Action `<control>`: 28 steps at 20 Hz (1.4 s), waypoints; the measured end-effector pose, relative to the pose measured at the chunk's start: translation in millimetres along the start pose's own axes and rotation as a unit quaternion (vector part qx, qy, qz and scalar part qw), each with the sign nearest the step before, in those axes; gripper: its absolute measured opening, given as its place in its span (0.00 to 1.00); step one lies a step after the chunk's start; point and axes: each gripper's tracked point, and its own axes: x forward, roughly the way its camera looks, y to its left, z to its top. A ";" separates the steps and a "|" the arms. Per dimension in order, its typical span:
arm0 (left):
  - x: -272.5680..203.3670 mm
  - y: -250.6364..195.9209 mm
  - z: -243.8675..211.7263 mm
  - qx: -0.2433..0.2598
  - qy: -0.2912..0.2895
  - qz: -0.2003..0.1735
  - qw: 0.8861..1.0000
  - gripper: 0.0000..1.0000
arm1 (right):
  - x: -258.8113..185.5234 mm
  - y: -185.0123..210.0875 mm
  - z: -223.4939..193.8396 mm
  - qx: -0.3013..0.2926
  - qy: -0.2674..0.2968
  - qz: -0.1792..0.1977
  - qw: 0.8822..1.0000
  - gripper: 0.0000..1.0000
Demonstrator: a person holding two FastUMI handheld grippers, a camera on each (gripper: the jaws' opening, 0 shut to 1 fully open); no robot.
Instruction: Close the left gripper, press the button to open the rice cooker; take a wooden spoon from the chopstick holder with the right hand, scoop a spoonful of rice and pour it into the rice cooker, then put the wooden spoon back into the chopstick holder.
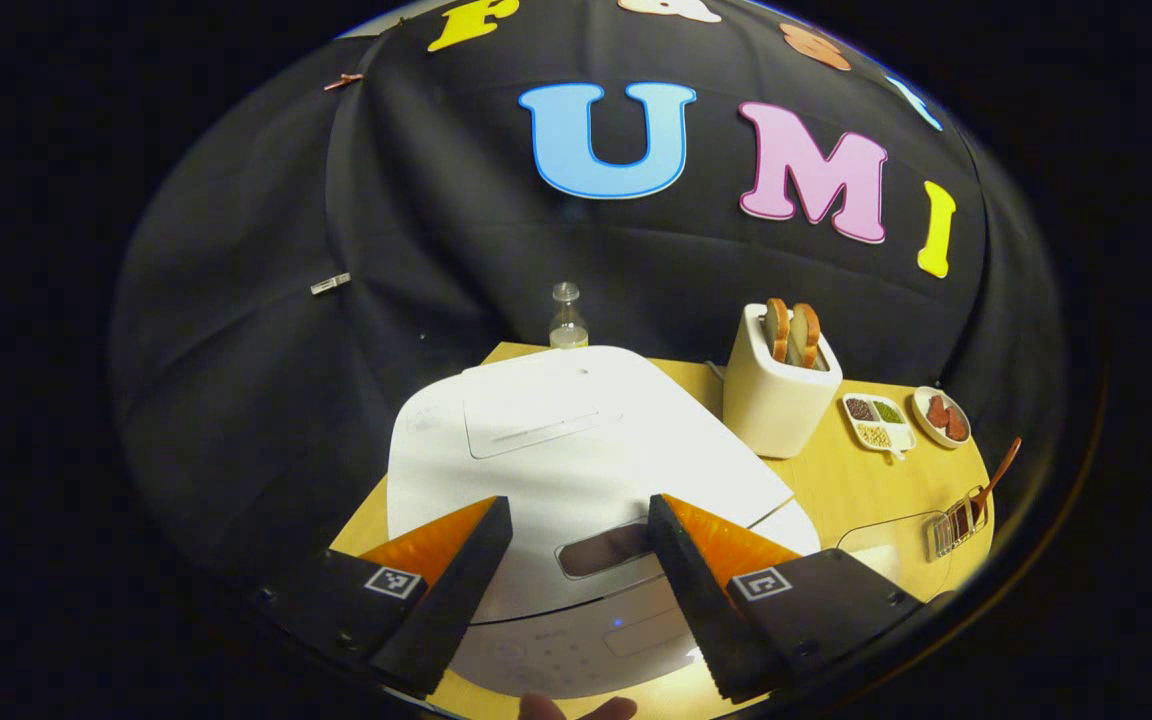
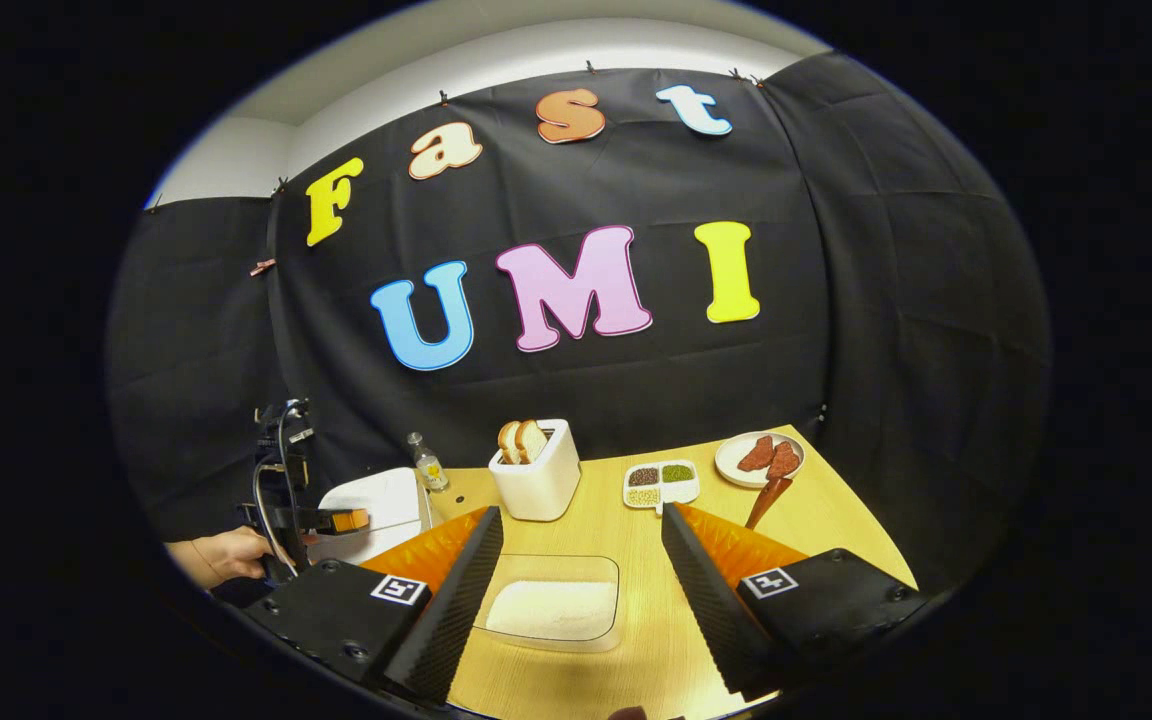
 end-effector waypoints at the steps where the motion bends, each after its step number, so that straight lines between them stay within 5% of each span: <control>1: 1.5 -0.5 -0.5 -0.005 0.003 0.005 1.000 0.97 | 1.6 0.6 -3.1 0.003 0.004 0.001 1.000 0.98; 4: 0.3 -0.4 -1.2 -0.020 0.003 0.006 1.000 0.97 | 7.6 4.1 -9.5 0.011 0.013 0.007 1.000 0.98; 7: -9.5 -34.9 10.0 -0.097 -0.007 -0.080 0.992 0.98 | 12.7 9.2 -8.8 0.013 0.016 0.015 1.000 0.98; 11: -0.4 -4.5 0.9 0.001 0.005 -0.005 1.000 0.93 | 15.1 10.9 -3.7 0.015 0.012 0.018 1.000 0.98; 28: -10.1 -11.8 23.3 0.030 -0.060 -0.011 0.998 0.92 | 17.0 15.1 0.9 0.011 0.009 0.014 1.000 0.98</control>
